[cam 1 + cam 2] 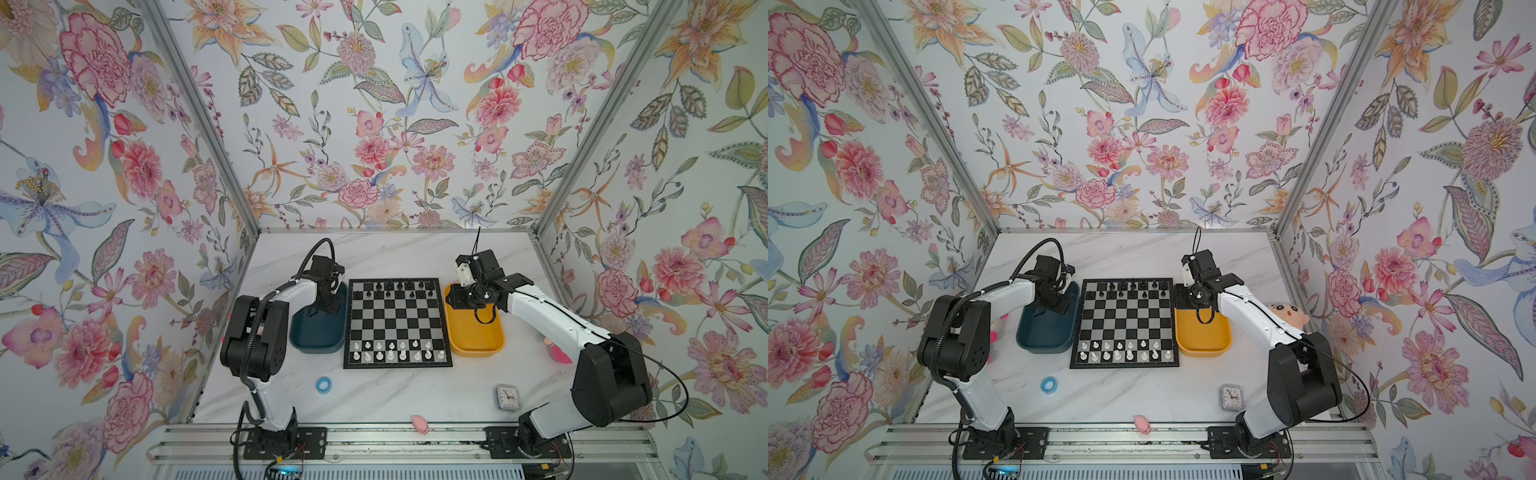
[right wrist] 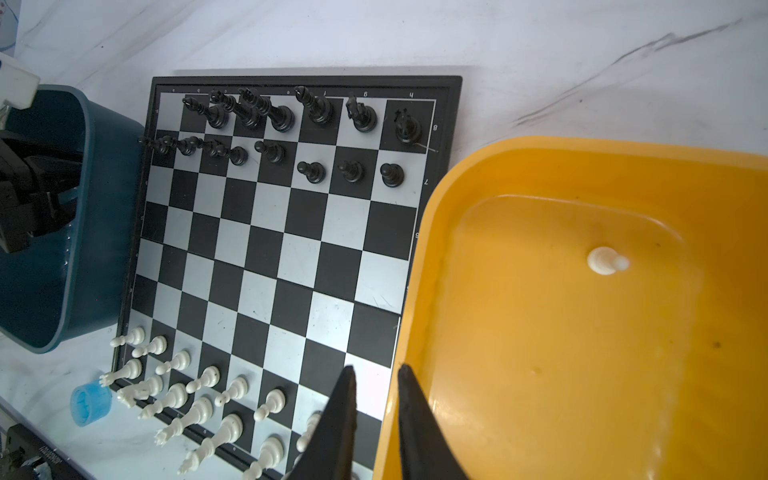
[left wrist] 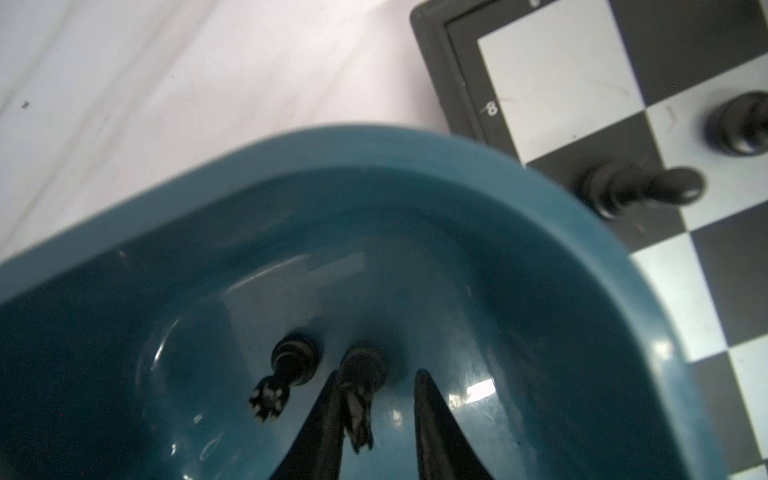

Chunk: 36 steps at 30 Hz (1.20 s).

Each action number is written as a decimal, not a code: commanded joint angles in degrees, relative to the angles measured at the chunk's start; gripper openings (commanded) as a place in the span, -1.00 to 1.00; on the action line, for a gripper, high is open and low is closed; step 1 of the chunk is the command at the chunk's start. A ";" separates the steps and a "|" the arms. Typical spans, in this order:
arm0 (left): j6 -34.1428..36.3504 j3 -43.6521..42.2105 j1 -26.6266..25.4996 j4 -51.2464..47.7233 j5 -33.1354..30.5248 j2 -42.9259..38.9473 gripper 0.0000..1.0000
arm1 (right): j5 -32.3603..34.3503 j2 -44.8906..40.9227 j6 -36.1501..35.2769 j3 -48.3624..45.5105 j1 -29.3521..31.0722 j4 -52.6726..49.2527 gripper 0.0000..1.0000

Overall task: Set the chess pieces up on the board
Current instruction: 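Close the left gripper on a black rook in the teal bin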

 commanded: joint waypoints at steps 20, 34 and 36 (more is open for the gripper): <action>-2.97 0.95 0.72 -0.76 -2.41 -2.36 -0.45 | -0.70 0.58 0.15 -0.92 -0.33 0.52 -0.58; -3.13 1.01 0.72 -0.94 -2.50 -1.79 -0.65 | -0.79 0.90 0.36 -1.27 -0.34 0.88 -0.58; -3.10 0.96 0.73 -1.00 -2.58 -1.74 -0.69 | -0.73 0.85 0.38 -1.27 -0.30 0.93 -0.58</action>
